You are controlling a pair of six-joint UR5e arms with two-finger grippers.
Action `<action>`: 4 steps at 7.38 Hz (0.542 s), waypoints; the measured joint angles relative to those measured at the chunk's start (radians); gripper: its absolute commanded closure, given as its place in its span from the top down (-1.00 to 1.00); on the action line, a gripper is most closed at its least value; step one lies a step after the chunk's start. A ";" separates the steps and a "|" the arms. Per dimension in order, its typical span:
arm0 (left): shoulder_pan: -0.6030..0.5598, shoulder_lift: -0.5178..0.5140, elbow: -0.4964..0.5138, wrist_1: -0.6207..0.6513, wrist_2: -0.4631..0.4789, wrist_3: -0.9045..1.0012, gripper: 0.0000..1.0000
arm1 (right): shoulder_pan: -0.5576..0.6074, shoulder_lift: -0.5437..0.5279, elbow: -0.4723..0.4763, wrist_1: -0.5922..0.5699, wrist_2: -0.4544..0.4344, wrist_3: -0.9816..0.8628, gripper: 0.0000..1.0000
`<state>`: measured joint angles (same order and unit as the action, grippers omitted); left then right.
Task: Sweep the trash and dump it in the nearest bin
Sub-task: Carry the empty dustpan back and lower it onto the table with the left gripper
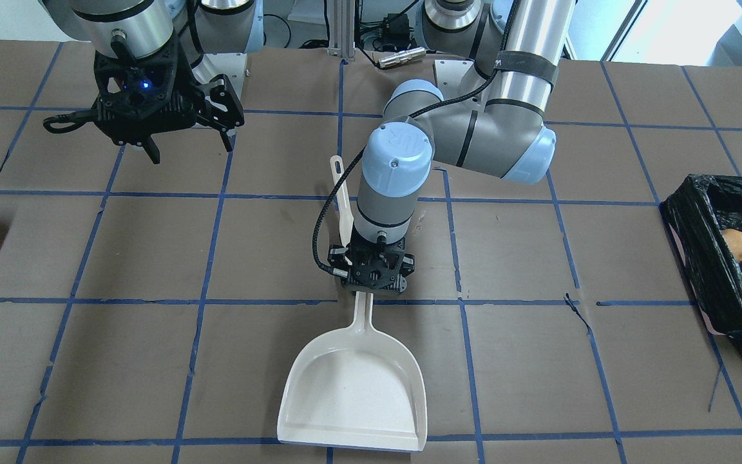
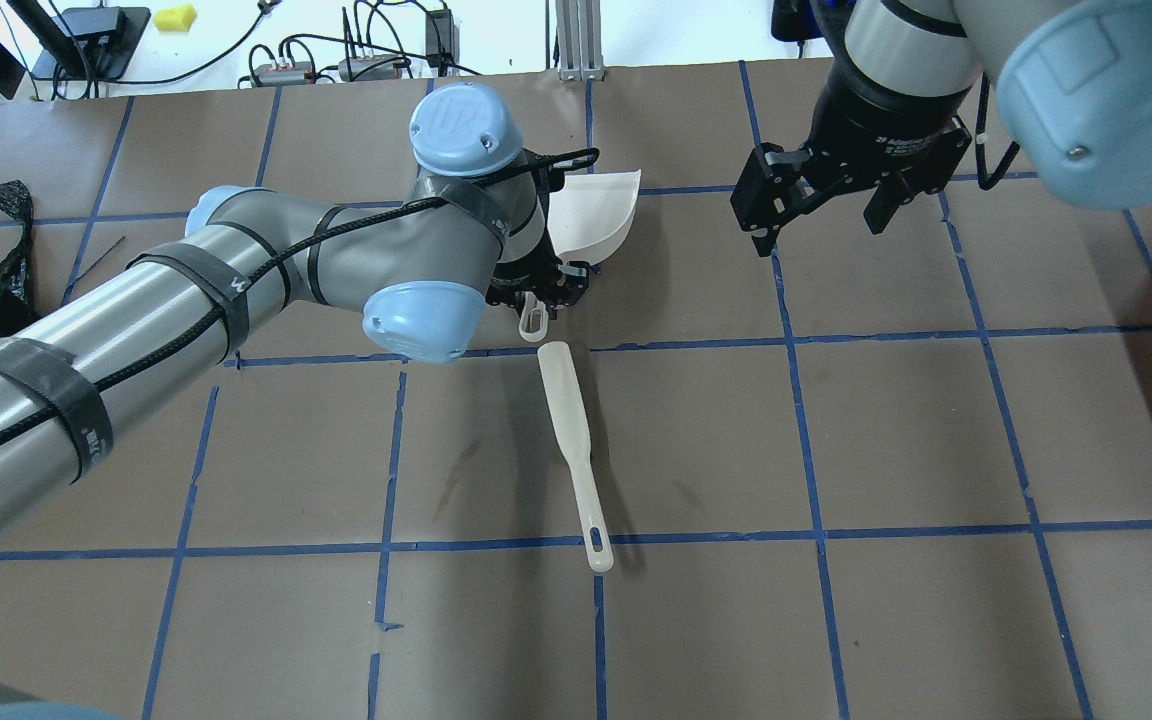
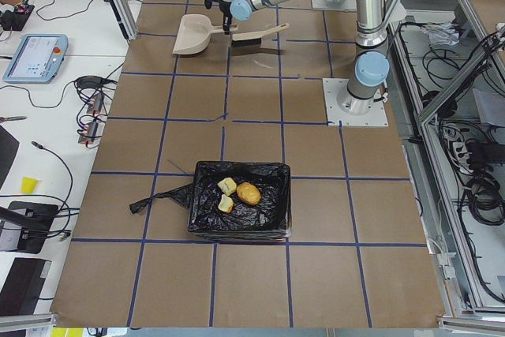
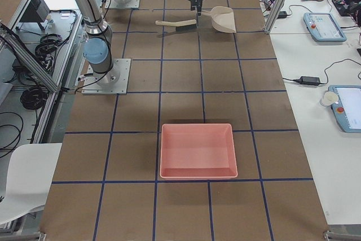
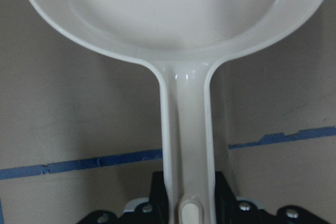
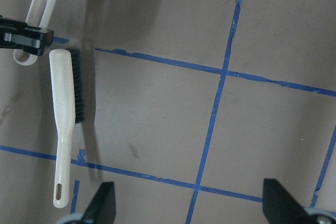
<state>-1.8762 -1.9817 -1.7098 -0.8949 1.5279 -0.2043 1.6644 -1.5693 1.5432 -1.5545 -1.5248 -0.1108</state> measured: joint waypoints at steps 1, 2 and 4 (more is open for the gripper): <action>-0.005 -0.005 0.004 0.022 0.000 -0.006 0.61 | 0.000 0.000 0.000 0.000 0.000 0.000 0.99; -0.009 -0.008 0.003 0.033 0.000 -0.014 0.86 | 0.000 0.000 0.000 0.000 0.000 0.000 0.99; -0.012 -0.005 0.006 0.032 -0.007 -0.024 1.00 | 0.000 0.000 0.000 0.000 0.000 0.000 0.99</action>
<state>-1.8885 -1.9868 -1.7040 -0.8624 1.5210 -0.2285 1.6644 -1.5693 1.5432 -1.5548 -1.5244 -0.1104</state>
